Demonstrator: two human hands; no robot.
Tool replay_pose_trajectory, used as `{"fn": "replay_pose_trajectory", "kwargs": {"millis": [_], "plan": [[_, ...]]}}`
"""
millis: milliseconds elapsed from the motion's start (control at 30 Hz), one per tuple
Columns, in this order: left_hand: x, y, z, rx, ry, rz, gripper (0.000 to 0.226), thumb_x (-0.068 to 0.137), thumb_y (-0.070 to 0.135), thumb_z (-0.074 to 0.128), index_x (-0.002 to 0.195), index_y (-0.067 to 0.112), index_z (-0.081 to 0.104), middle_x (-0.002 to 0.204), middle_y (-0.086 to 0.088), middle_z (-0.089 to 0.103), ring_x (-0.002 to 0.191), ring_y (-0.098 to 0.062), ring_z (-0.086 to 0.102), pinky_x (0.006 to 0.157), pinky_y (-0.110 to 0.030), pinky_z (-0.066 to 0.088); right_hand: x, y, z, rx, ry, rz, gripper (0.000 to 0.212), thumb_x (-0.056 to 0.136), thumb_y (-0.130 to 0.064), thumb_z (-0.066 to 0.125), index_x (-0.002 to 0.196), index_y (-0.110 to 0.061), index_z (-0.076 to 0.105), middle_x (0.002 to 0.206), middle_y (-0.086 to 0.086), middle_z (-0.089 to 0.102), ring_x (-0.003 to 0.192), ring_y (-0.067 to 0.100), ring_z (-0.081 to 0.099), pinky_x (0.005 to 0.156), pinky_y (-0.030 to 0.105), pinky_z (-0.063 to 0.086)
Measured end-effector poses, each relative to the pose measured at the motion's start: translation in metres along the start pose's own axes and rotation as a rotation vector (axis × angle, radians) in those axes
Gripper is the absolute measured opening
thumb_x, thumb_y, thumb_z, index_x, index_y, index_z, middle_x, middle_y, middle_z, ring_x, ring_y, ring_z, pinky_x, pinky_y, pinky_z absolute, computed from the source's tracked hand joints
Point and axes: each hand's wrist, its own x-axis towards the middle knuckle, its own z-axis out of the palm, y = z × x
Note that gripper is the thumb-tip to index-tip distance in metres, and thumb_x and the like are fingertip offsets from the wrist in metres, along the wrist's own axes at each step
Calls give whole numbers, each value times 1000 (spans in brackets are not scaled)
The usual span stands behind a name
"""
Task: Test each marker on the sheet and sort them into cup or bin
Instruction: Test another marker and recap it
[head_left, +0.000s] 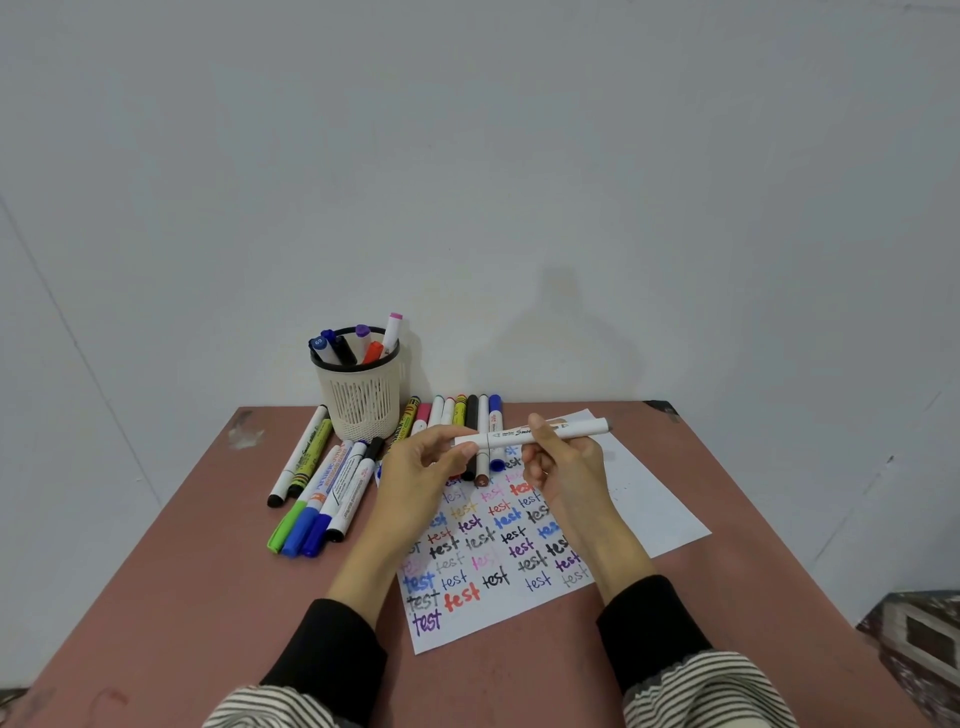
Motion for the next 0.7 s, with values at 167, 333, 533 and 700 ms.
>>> {"fn": "replay_pose_trajectory", "kwargs": {"millis": [167,333,533,700], "plan": [[0,-1,-1,-9,-1,4,17,89,18,67,98,32,71,92,-4,72,86,-17,68,84,-31,55,-2,0,0,-13,-7,-8,24,93,-17,63,71,-7,63,53,2,51,44,11,41,47,22,33],[1,4,1,-74,25,-56,18,87,14,69,97,28,71,95,0,73,91,-15,68,76,-23,51,-1,-2,0,-26,14,40,20,92,-19,64,76,-7,64,58,2,52,46,10,41,49,22,34],[-1,10,-8,-270,152,-119,20,88,14,68,104,24,72,104,-1,72,102,-18,67,86,-34,54,4,-6,-12,-170,238,-57,15,97,-24,58,97,-10,61,67,3,57,52,9,48,52,21,43],[-7,23,-9,-254,272,26,21,91,6,61,106,18,68,95,11,73,94,-9,69,79,-21,57,1,6,-21,-907,257,-244,19,101,-17,44,110,-10,59,90,4,64,74,12,55,60,11,43]]}}
